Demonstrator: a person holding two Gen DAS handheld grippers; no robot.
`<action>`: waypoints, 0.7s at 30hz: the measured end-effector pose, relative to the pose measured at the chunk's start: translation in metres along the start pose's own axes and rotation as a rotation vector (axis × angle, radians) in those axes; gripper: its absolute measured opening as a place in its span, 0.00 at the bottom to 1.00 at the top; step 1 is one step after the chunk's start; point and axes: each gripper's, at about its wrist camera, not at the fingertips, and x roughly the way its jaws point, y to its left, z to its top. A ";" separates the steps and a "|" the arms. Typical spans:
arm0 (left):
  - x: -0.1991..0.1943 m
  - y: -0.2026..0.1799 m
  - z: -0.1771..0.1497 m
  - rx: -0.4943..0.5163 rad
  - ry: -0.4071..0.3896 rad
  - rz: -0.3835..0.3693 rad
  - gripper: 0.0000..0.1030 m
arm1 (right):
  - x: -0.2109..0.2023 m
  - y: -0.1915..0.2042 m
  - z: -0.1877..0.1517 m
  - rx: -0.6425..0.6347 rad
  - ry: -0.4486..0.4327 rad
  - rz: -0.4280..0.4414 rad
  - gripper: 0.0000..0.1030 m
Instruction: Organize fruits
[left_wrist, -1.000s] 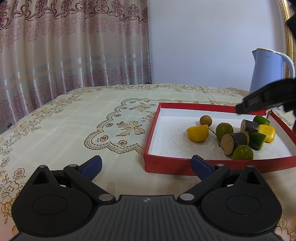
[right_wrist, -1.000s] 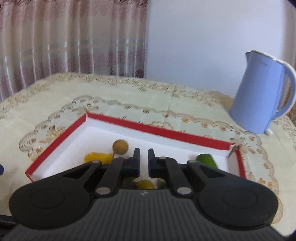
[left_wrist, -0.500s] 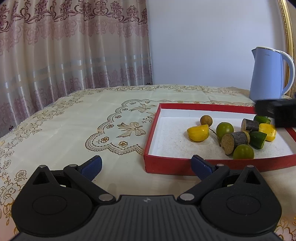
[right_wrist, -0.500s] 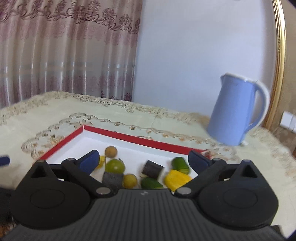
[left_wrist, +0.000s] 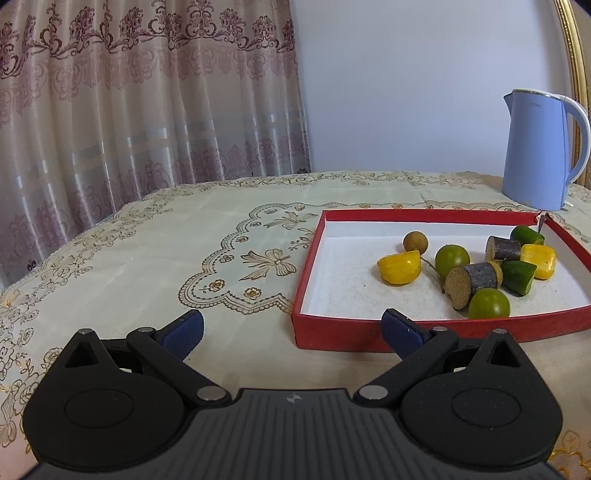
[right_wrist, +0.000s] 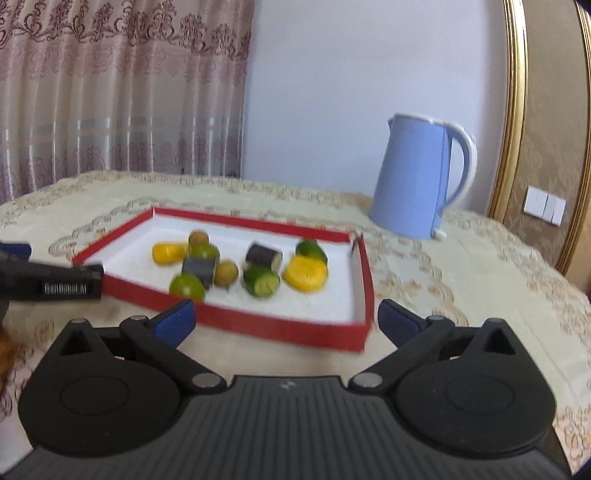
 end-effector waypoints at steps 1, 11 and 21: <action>-0.001 0.001 0.001 -0.004 0.000 -0.004 1.00 | 0.000 0.000 -0.004 -0.011 0.016 0.003 1.00; -0.018 -0.005 0.014 0.012 -0.035 -0.020 1.00 | 0.030 0.005 -0.014 -0.042 0.177 0.002 1.00; -0.017 -0.019 0.017 0.022 -0.029 -0.062 1.00 | 0.060 0.002 -0.011 0.075 0.240 -0.025 1.00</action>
